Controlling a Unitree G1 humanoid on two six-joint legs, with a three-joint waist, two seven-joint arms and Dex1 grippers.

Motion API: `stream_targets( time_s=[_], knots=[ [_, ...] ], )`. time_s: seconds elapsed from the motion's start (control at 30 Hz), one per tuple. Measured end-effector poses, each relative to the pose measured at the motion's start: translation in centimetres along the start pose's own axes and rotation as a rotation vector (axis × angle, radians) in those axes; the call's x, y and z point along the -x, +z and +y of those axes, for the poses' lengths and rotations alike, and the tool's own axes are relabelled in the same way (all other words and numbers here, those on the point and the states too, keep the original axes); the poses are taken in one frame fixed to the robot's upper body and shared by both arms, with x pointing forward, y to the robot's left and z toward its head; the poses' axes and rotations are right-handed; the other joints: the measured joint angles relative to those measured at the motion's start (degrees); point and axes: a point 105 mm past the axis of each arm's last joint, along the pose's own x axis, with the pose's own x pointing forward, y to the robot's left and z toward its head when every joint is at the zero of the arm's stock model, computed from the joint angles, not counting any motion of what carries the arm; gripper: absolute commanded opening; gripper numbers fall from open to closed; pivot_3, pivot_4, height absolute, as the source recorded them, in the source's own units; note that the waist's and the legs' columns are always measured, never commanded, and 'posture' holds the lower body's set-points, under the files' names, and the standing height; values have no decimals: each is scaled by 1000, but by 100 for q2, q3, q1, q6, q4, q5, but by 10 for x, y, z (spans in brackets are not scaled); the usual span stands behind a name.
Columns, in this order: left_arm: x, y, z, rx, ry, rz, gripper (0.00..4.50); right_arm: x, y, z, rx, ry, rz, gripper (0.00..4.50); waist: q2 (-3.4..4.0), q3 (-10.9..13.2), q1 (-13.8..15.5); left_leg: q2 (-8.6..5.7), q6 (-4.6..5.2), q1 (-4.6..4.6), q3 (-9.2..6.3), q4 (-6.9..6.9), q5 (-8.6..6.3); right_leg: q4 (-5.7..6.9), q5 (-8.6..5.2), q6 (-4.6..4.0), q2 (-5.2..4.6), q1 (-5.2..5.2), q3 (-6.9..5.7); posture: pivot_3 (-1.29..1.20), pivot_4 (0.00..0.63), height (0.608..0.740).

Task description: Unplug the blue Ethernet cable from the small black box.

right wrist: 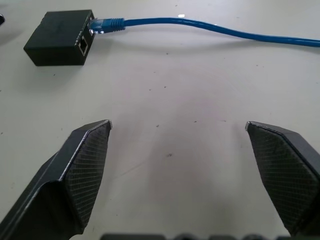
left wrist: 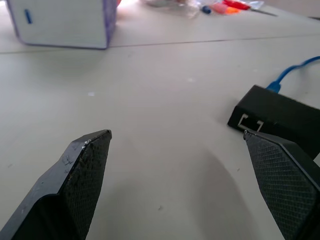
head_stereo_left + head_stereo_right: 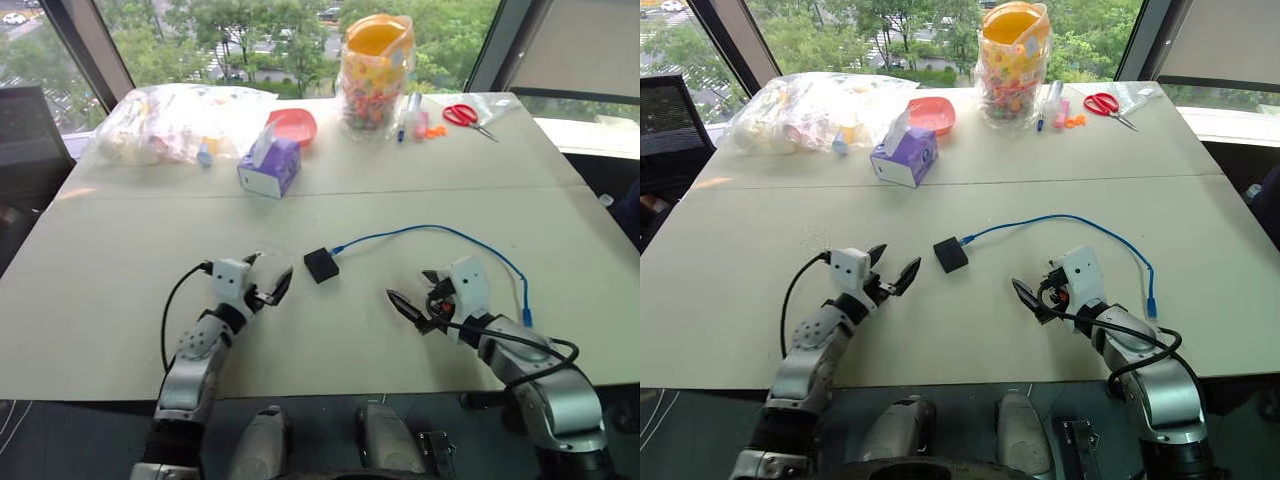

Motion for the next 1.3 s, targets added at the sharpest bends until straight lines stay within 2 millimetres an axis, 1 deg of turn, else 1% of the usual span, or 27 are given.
stream_targets(
  time_s=[0.07, 0.13, 0.23, 0.27, 0.33, 0.43, 0.57, 0.77, 0.87, 0.93, 1.0, 1.1, 1.2, 1.23, 1.3],
  knots=[
    [7, 3, 5, 4, 10, 35, 4459, 1, 1, 3, -3, 27, 5, 4500, -19, 23, 20, -1, 0, -5, 0, 2, 0, -2, 0, 0, -3, -2, 0, 0, 150, 740],
    [13, 12, 5, 8, 5, 43, 4459, 2, 3, 6, 5, 52, 14, 4500, -29, 44, 39, -3, -1, -16, -1, 2, 0, -9, 1, 0, -6, -6, 0, 0, 150, 740],
    [17, 32, -1, 21, -28, 22, 4459, 2, 13, 13, 16, 101, 2, 4500, -35, 55, 46, -6, -1, -55, -2, 10, 0, -12, 3, 0, -8, -36, -1, 0, 150, 740],
    [19, 38, -3, 23, -50, 24, 4459, 2, 17, 15, 20, 119, -1, 4500, -34, 55, 43, -7, -1, -71, -2, 12, 0, -10, 18, -20, -8, -52, -1, 0, 150, 740],
    [19, 44, -5, 24, -68, 28, 4459, 2, 20, 15, 23, 131, 1, 4500, -34, 55, 44, -8, 0, -73, -3, 11, 0, -10, 18, -21, -7, -55, -1, 0, 150, 740],
    [16, 48, -7, 33, -101, 59, 4459, 3, 22, 16, 22, 168, 22, 4500, -36, 58, 45, -8, 0, -78, -4, 14, 0, -10, 18, -22, -6, -58, -3, 0, 150, 740],
    [14, 57, -9, 33, -165, 83, 4459, 6, 30, 17, 67, 210, 36, 4500, -38, 60, 40, -9, 0, -79, -3, 19, 0, -9, 18, -22, -6, -57, -3, 0, 150, 740],
    [19, 56, -9, 43, -199, 115, 4459, 8, 34, 27, 90, 270, 61, 4500, -40, 62, 38, -8, 0, -82, -3, 18, 0, -10, 18, -22, -6, -59, -2, 0, 150, 740],
    [20, 57, -8, 47, -208, 118, 4459, 7, 40, 28, 118, 290, 57, 4500, -41, 63, 39, -8, 0, -81, -3, 21, 0, -10, 19, -22, -6, -59, -3, 0, 150, 740],
    [19, 59, -8, 36, -225, 123, 4459, 2, 49, 25, 174, 317, 74, 4500, -34, 74, 24, -8, 0, -81, 0, 32, 0, -7, 22, -26, -6, -59, -3, 0, 150, 740],
    [15, 67, -8, 1, -259, 120, 4459, -4, 67, 15, 249, 319, 80, 4500, -37, 91, 22, -8, 0, -82, 1, 48, 0, 4, 23, -24, -5, -59, -5, 0, 150, 740],
    [15, 71, 1, -36, -281, 139, 4459, -10, 82, 4, 337, 332, 98, 4500, -40, 94, 17, -7, 1, -83, 1, 42, 0, 4, 25, -29, -5, -61, -5, 0, 150, 740],
    [19, 72, 11, -33, -292, 160, 4459, -19, 86, 4, 399, 385, 131, 4500, -43, 99, 11, -7, 6, -91, 1, 39, -3, 3, 24, -21, -5, -70, -5, 0, 150, 740],
    [21, 73, 13, -41, -300, 167, 4459, -26, 89, 5, 425, 416, 145, 4500, -43, 103, 5, -7, 6, -93, 2, 40, -3, 3, 27, -15, -6, -72, -4, 0, 150, 740],
    [23, 75, 14, -62, -328, 179, 4459, -39, 99, 5, 490, 462, 161, 4500, -38, 126, -29, -7, 6, -92, 12, 44, -3, 8, 29, -16, -6, -77, 3, 0, 150, 740]
  ],
)
